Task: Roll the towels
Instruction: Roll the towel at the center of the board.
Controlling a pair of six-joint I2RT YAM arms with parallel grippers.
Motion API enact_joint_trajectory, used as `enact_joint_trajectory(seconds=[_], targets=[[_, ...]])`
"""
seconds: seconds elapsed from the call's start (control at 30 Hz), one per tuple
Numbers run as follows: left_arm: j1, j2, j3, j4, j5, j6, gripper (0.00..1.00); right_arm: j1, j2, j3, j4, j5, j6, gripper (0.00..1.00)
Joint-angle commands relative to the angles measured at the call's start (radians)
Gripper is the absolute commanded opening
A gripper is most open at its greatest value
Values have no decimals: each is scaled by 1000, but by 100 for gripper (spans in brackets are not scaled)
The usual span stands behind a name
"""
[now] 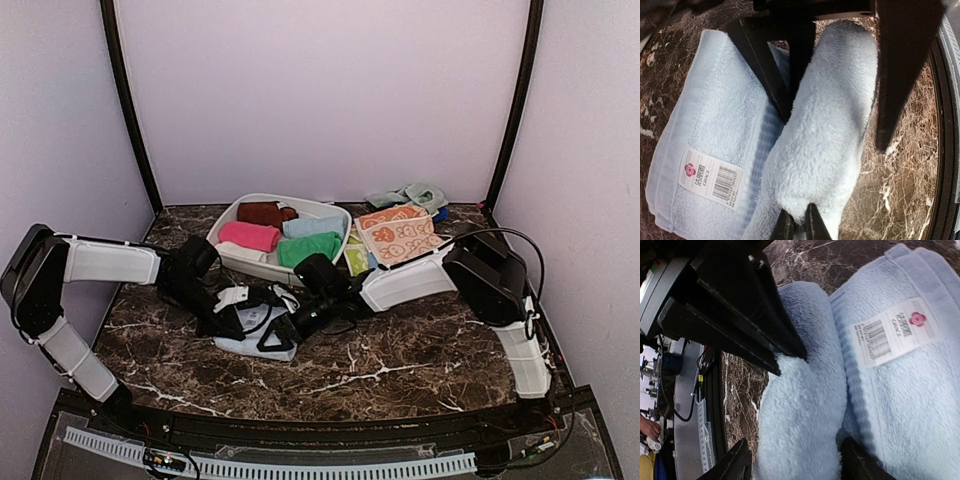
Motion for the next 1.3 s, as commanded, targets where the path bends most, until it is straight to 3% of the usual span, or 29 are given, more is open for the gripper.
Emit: enact_joint_trajectory(seconds=[0.0,0.23,0.37,0.47,0.57,0.67,0.9,1.03,1.27], targets=[[-1,44,2,-45,-21,-36,2,-26,-119,-127,66,164,59,96],[-2,108,33,-115,-14,-39,1,-34,-414,-354,65,556,-52,100],[-1,126,58,-139,-9,-40,1,-29,-634,-503,99,1123,-75,100],[-1,134,72,-156,-2,-41,1,-39,-789,-658,294,1326,-18,100],[-1,147,79,-168,3,-44,2,-80,-864,-780,526,1098,-85,100],[-2,156,77,-176,6,-46,2,-57,-841,-770,547,978,-228,100],[1,192,110,-235,32,-48,3,220,-688,-688,493,1018,-755,95],[1,211,124,-237,15,-61,3,351,-537,-584,429,996,-1008,86],[1,241,149,-244,-25,-76,2,411,-312,-455,475,977,-1175,76]])
